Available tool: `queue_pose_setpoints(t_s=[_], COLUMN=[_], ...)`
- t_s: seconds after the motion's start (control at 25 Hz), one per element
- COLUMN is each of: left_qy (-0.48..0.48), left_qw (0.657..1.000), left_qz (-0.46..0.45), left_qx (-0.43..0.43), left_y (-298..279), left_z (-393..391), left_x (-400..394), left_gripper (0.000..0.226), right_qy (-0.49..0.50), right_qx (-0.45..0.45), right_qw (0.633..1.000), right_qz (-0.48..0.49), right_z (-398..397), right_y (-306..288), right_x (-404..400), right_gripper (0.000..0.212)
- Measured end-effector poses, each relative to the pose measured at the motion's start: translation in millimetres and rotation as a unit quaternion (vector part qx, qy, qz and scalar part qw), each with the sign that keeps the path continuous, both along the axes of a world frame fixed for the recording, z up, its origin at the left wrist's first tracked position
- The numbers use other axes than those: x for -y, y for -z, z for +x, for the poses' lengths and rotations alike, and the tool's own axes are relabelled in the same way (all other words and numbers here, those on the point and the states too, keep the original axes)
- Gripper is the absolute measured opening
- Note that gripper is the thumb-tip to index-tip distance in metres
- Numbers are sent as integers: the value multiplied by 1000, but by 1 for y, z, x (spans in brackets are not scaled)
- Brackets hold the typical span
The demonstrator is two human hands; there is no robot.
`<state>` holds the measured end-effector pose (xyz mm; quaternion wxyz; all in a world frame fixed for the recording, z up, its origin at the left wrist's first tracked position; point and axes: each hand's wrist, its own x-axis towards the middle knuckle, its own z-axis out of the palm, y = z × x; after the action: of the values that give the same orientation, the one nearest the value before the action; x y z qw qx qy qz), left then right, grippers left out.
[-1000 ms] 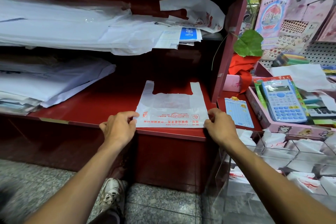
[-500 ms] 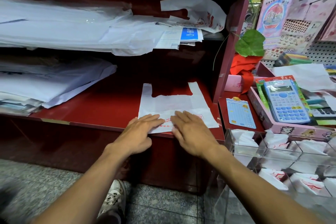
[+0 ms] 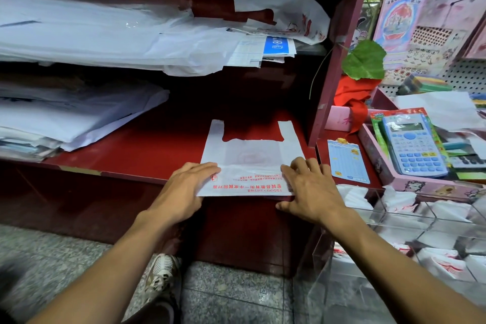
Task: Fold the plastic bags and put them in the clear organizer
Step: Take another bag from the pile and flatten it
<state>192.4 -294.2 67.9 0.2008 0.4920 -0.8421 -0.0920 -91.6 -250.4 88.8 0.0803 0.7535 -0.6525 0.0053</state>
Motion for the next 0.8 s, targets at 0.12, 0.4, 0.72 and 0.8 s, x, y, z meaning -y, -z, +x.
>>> queue_pose_setpoints(t_s=[0.12,0.4,0.72,0.8], left_qy=[1,-18,-66,-49], left_qw=[997,984,977,981], left_qz=[23,12,5,5], left_qx=[-71,-178,-203,-186], left_y=[4,4,-1,-3], left_z=[11,21,18,18], left_x=[4,4,2,2], left_gripper=[74,57,44,41], right_qy=[-50,-66,-19,-9], right_qx=[52,281,397,435], right_qw=[997,957,917,900], right_qz=[19,18,-40,-30], right_z=[-17,-42,-51,-51], right_y=[-3,-3,6,3], right_x=[-6,-12,-3,-3], right_gripper=[78,43,20,18])
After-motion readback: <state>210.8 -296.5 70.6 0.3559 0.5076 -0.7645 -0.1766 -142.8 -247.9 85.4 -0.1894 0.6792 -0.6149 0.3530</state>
